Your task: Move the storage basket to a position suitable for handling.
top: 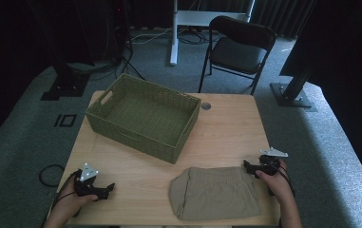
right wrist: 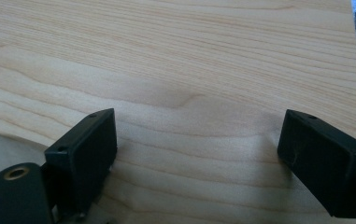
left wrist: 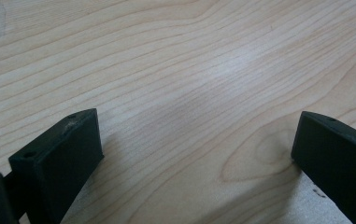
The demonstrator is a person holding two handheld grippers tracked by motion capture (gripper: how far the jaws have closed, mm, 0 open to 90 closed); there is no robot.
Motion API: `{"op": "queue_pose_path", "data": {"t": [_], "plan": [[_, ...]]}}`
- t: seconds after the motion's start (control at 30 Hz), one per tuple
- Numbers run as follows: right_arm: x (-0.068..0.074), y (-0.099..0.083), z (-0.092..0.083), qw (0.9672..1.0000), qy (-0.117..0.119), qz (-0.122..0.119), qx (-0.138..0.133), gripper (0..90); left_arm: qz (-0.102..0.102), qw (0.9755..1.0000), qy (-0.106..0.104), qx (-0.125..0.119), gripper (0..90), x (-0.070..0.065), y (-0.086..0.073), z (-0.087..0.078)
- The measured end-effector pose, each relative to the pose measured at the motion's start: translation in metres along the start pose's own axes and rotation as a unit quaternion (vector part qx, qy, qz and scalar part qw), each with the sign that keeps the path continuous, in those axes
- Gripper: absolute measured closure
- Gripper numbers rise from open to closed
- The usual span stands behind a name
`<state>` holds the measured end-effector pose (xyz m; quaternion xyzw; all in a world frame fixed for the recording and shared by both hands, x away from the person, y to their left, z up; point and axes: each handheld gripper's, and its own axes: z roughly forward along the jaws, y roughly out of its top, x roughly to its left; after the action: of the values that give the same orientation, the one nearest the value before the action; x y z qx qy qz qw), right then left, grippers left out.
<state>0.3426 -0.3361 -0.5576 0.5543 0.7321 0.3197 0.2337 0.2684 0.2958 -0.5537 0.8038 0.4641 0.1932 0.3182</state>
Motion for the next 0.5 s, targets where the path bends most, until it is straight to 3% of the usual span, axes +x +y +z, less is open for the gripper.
{"op": "queue_pose_path", "data": {"t": [0.27, 0.5], "plan": [[0.000, 0.002, 0.001, 1.0000, 0.004, -0.005, 0.002, 11.7, 0.008, 1.0000, -0.006, 0.000, 2.6, 0.009, -0.001, -0.001], [-0.001, 0.007, 0.000, 0.9999, -0.012, 0.001, 0.002, 13.1, 0.002, 0.9999, -0.009, -0.006, 2.7, 0.022, 0.003, -0.003]]}}
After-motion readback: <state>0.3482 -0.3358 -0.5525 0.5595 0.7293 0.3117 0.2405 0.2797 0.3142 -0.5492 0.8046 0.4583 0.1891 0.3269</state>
